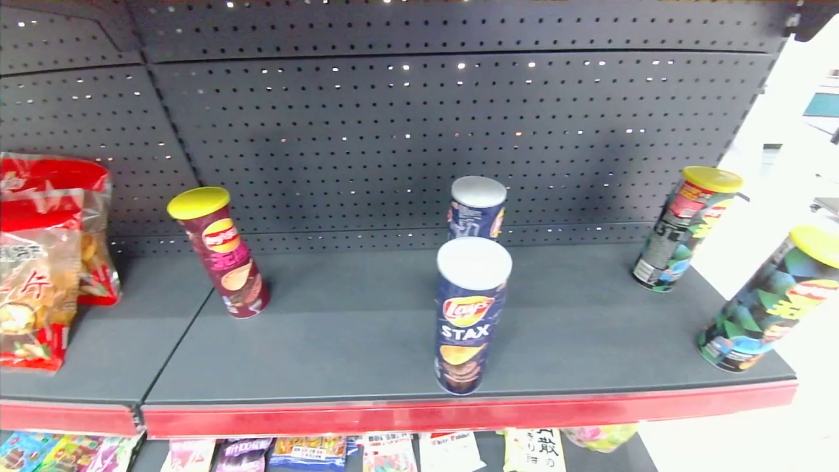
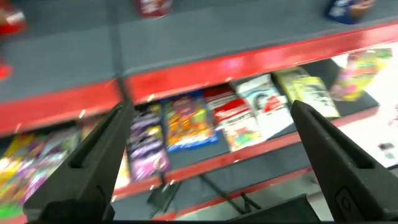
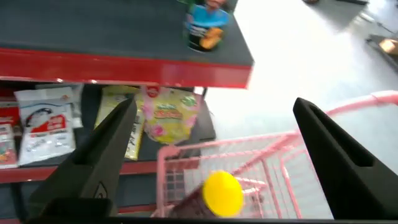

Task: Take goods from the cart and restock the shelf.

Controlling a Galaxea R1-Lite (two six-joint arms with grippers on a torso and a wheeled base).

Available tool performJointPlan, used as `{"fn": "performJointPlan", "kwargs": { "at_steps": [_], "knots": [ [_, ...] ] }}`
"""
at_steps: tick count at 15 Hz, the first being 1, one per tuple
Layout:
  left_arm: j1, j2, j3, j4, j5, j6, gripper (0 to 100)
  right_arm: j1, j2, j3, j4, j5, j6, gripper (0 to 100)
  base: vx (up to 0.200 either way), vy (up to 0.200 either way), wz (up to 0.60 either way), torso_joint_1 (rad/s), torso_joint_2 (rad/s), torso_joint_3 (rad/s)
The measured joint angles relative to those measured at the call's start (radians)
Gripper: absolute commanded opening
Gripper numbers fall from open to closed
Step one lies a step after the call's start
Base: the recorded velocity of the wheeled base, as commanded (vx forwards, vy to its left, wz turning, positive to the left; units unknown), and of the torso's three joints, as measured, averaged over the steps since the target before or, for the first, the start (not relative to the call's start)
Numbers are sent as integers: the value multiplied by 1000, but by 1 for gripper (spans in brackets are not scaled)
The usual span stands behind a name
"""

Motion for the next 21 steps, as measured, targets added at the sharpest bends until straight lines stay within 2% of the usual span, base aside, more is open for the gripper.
{"fn": "performJointPlan", "kwargs": {
  "at_steps": [5, 7, 8, 10, 12, 15, 18, 21],
  "knots": [
    [0, 4, 0, 0, -10, 1, 100, 0, 0, 1, 1, -1, 6, 100, 0, 0, 0, 0, 0, 0],
    [-11, 44, -13, -27, -59, -7, 100, 0, 0, 5, -8, 3, 18, 100, 0, 0, 0, 0, 0, 0],
    [-16, 84, -30, -64, -82, -21, 100, 1, 0, 11, -24, 9, 32, 100, 0, 0, 0, 0, 0, 0],
    [-20, 239, -81, -178, -107, -60, 100, 0, 0, 37, -92, 40, 79, 100, 0, 0, 0, 0, 0, 0],
    [-22, 472, -147, -279, -109, -48, 100, 0, 0, 68, -149, 47, 89, 100, 0, 0, 0, 0, 0, 0],
    [-44, 834, -262, -378, -71, -21, 100, 0, 0, 77, -153, 44, 89, 100, 0, 0, 0, 0, 0, 0],
    [-117, 1146, -353, -424, -9, -24, 100, 0, 0, 79, -154, 45, 92, 100, 0, 0, 0, 0, 0, 0],
    [-205, 1344, -398, -440, 23, -71, 100, 0, 0, 81, -158, 46, 92, 100, 0, 0, 0, 0, 0, 0]
  ]
}}
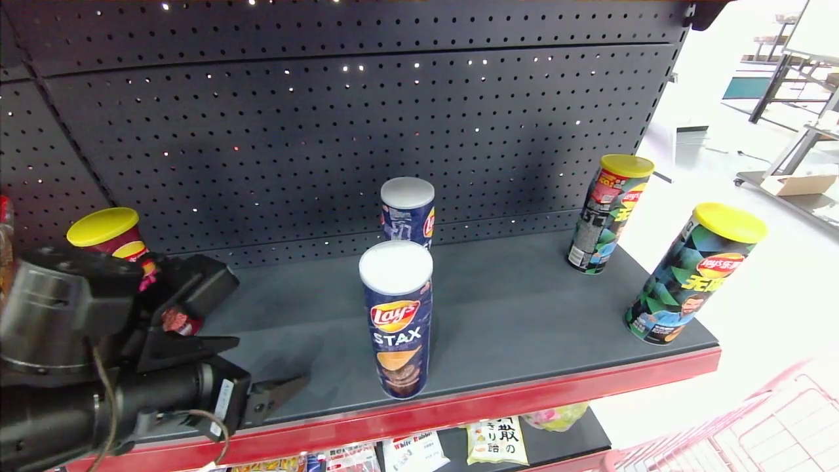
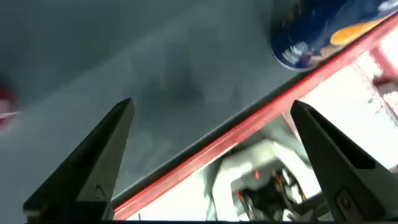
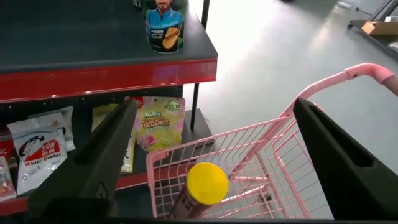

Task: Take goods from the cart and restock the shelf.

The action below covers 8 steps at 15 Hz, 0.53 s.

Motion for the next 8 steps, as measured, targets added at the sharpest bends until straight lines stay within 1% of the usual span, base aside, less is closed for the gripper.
{"fn": "performJointPlan", "kwargs": {
  "at_steps": [1, 3, 8],
  "knots": [
    [-14, 41, -9, 0, 6, -10, 100, 0, 0, 0, -1, 0, 0, 100, 0, 0, 0, 0, 0, 0],
    [-26, 109, -24, -1, 9, -12, 100, 0, 0, 1, -1, 0, 0, 100, 0, 0, 0, 0, 0, 0],
    [-28, 228, -66, 0, 29, -16, 100, 0, 0, 1, -1, 2, 0, 100, 0, 0, 0, 0, 0, 0]
  ]
}}
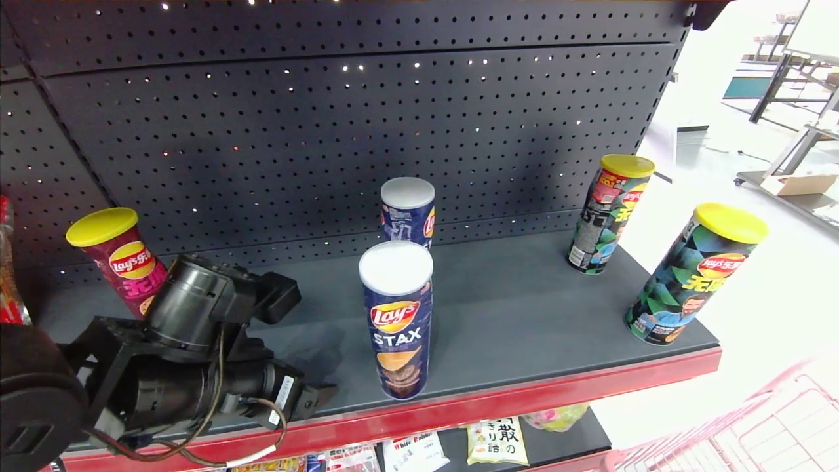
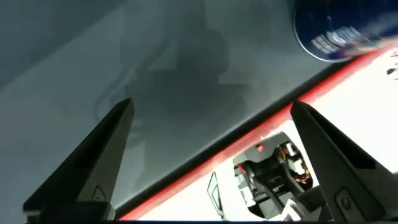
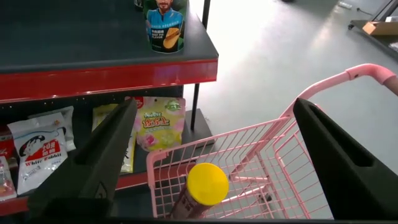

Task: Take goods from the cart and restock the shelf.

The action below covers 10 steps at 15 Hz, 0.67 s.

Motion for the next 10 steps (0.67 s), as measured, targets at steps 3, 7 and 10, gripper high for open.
{"fn": "performJointPlan", "kwargs": {
  "at_steps": [3, 7, 10],
  "knots": [
    [-1, 46, -37, 1, 6, -51, 100, 0, 0, 0, 0, 0, 1, 100, 0, 0, 0, 0, 0, 0],
    [-1, 88, -58, 0, 19, -57, 100, 0, 0, -1, 0, 0, 1, 100, 0, 0, 0, 0, 0, 0],
    [-2, 118, -90, 1, 20, -58, 100, 0, 0, -1, 0, 0, 1, 100, 0, 0, 0, 0, 0, 0]
  ]
}}
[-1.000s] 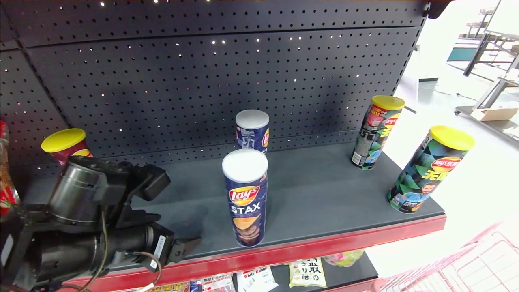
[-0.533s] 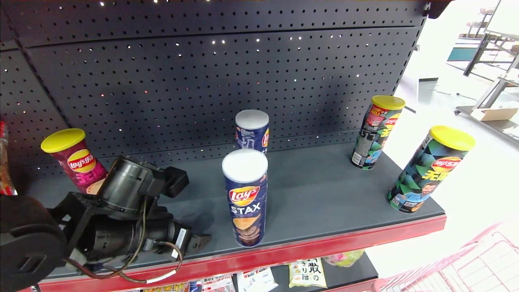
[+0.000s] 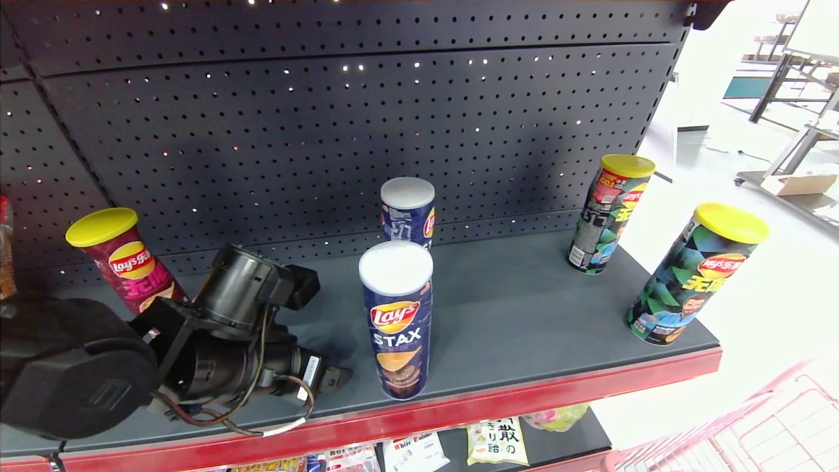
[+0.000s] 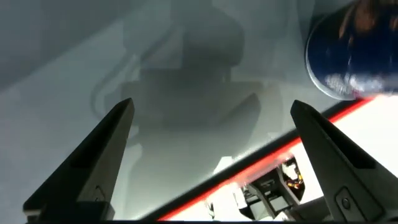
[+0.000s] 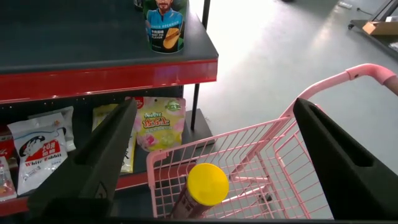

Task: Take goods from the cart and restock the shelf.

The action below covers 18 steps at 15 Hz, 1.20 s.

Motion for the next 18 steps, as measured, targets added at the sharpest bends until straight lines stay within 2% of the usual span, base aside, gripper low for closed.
{"fn": "performJointPlan", "kwargs": {
  "at_steps": [5, 18],
  "knots": [
    [-13, 55, -50, 0, 4, -4, 100, 0, 0, 0, 0, 0, 2, 100, 0, 0, 0, 0, 0, 0],
    [-21, 113, -97, 3, 16, -7, 100, 0, 0, 0, 0, 0, 2, 100, 0, 0, 0, 0, 0, 0]
  ]
}}
